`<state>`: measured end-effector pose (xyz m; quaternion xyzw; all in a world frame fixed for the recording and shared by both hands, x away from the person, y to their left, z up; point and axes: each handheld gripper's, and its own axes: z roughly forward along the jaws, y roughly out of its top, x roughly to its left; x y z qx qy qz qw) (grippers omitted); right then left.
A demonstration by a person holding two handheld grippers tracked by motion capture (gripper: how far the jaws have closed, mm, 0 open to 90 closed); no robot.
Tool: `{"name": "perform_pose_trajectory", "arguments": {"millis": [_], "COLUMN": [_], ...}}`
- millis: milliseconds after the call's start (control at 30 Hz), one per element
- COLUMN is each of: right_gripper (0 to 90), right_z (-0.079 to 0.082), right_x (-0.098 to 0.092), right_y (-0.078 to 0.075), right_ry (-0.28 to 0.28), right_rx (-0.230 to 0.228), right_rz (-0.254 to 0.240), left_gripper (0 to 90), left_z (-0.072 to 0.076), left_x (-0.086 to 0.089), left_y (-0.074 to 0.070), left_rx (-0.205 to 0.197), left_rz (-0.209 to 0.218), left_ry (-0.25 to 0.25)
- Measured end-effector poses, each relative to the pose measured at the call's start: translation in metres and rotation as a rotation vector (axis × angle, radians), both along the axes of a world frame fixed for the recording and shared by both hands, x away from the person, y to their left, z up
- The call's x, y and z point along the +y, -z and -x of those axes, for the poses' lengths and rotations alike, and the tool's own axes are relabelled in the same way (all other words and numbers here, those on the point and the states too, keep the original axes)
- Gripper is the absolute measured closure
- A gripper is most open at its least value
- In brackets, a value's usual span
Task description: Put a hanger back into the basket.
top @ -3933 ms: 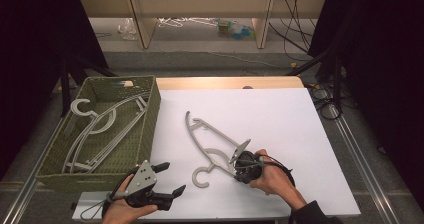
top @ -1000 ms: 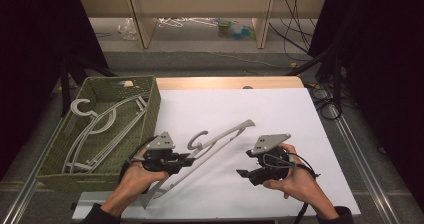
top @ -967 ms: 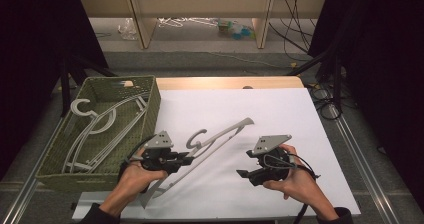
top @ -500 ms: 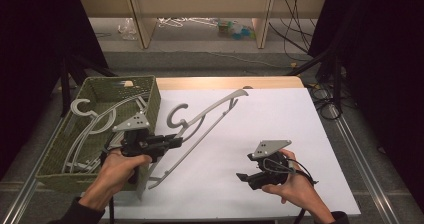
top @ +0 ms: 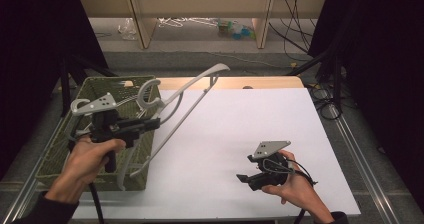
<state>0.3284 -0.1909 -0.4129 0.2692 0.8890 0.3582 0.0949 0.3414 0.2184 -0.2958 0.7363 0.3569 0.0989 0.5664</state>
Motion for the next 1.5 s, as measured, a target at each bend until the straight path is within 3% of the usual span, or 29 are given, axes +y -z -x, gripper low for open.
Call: {"name": "perform_pose_trajectory", "arguments": {"millis": [233,567,900,967,1167,1367,1400,1500], "right_gripper": [29.2,29.2,29.2,29.2,29.2,29.2,29.2,29.2], "right_z": [0.000,0.000,-0.001,-0.002,-0.001,-0.003,-0.003,-0.003], "right_x": [0.001,0.000,0.000,0.000,0.000,-0.002,-0.002,-0.002], "right_y": [0.003,0.003,0.003,0.005,0.004,0.005,0.006,0.005], "right_ry": [0.002,-0.002,-0.002,-0.003,0.004,0.003,0.005,0.002], "right_rx": [-0.005,-0.005,0.022,0.001,0.015,0.032,0.012,0.018], "right_rz": [-0.006,-0.002,0.003,-0.005,-0.003,0.001,-0.004,0.001], "left_gripper": [79.3,79.3,79.2,79.2,79.2,79.2,79.2,79.2], "left_z": [-0.005,-0.025,-0.042,-0.045,-0.052,-0.053,-0.052,-0.050], "left_x": [0.038,0.098,0.131,0.136,0.146,0.156,0.158,0.161], "left_y": [-0.014,-0.003,0.012,0.016,0.027,0.037,0.038,0.042], "left_rx": [-0.048,-0.012,-0.053,-0.051,-0.051,-0.034,-0.034,-0.036], "left_rz": [-0.020,-0.074,-0.164,-0.177,-0.232,-0.249,-0.251,-0.253], "left_ry": [-0.100,-0.248,-0.275,-0.281,-0.296,-0.302,-0.299,-0.292]}}
